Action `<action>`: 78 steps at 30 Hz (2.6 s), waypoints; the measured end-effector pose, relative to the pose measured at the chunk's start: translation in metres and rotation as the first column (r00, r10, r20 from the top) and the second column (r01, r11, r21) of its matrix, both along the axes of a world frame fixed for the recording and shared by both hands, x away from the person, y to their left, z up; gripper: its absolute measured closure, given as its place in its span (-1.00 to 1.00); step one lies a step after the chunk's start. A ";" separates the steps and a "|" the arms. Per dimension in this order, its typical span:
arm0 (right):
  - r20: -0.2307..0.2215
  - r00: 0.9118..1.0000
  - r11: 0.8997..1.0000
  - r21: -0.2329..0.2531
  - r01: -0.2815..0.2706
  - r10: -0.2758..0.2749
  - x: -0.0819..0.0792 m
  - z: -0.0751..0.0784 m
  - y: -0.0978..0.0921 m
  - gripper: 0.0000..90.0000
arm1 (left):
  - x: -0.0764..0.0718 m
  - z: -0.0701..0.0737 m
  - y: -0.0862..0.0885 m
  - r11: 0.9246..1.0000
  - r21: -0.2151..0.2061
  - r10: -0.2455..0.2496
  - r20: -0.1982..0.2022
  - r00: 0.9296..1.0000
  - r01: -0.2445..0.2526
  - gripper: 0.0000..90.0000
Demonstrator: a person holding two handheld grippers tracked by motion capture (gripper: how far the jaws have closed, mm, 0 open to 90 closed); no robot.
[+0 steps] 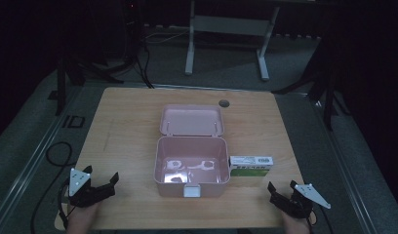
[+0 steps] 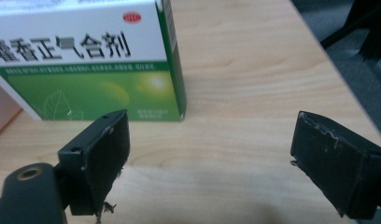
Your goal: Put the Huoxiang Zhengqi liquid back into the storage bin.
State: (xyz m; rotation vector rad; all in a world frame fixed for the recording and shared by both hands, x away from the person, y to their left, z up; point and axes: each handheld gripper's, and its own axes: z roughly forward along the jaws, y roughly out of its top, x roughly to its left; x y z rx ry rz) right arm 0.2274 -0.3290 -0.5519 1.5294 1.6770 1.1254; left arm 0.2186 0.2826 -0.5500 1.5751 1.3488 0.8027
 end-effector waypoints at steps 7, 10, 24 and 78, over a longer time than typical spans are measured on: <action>-0.078 0.997 1.000 -0.013 -0.025 0.024 0.001 -0.004 0.004 -0.74 | -0.001 0.001 0.000 1.000 -0.004 0.001 0.001 1.000 -0.001 -0.95; -0.082 0.996 0.999 -0.022 -0.030 0.028 0.001 -0.004 0.005 -0.74 | -0.001 0.001 -0.001 1.000 -0.005 0.002 -0.006 1.000 -0.002 -0.94; -0.248 0.952 0.980 -0.045 -0.195 0.178 0.005 0.010 0.001 -0.75 | -0.001 0.002 0.003 1.000 -0.019 0.018 -0.013 1.000 -0.018 -0.93; -0.744 0.384 0.337 -0.224 -0.915 0.547 0.055 0.076 0.027 -0.71 | 0.006 0.000 0.007 0.998 -0.067 0.004 -0.030 1.000 -0.006 -0.95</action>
